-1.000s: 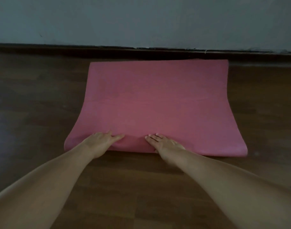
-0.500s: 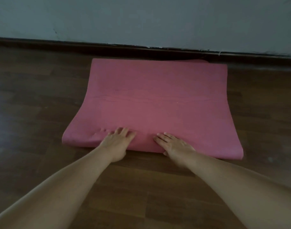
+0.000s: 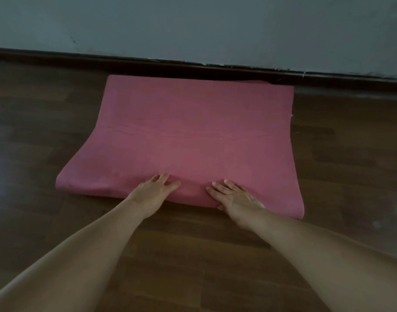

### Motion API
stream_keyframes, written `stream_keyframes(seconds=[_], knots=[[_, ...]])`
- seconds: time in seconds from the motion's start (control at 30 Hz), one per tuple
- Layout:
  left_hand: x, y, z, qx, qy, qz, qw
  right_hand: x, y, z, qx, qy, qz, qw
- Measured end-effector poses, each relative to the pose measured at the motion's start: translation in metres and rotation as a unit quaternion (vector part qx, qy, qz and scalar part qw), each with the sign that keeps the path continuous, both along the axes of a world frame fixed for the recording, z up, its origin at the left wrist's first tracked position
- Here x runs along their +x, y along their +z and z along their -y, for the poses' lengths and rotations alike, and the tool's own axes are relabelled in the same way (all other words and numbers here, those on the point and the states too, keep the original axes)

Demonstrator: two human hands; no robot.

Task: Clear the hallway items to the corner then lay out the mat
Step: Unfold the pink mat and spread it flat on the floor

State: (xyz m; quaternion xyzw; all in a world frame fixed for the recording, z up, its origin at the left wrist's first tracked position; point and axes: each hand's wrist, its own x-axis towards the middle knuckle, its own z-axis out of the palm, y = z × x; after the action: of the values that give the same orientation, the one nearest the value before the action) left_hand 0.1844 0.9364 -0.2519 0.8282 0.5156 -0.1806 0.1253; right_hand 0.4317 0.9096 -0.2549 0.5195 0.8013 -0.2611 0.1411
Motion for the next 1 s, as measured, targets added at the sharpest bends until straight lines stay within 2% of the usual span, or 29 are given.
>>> stream_keyframes(seconds=[0.33,0.47,0.67,0.87,1.0], knots=[[-0.066,0.0,-0.033,-0.007,0.066,0.005,0.998,-0.076,0.002,-0.033,-0.036,0.013,-0.025,0.999],[-0.065,0.003,-0.036,-0.004,0.082,0.012,0.997,-0.081,0.005,-0.039,-0.057,0.0,-0.032,0.998],[-0.042,0.013,-0.024,-0.002,0.115,-0.033,0.993,-0.078,0.021,-0.035,-0.083,-0.021,-0.027,0.996],[-0.009,0.034,-0.005,0.101,0.103,0.052,0.988,-0.059,0.049,-0.028,-0.039,-0.047,-0.005,0.998],[0.003,0.053,-0.006,0.116,0.116,0.09,0.982,-0.053,0.079,-0.043,-0.02,-0.049,0.03,0.998]])
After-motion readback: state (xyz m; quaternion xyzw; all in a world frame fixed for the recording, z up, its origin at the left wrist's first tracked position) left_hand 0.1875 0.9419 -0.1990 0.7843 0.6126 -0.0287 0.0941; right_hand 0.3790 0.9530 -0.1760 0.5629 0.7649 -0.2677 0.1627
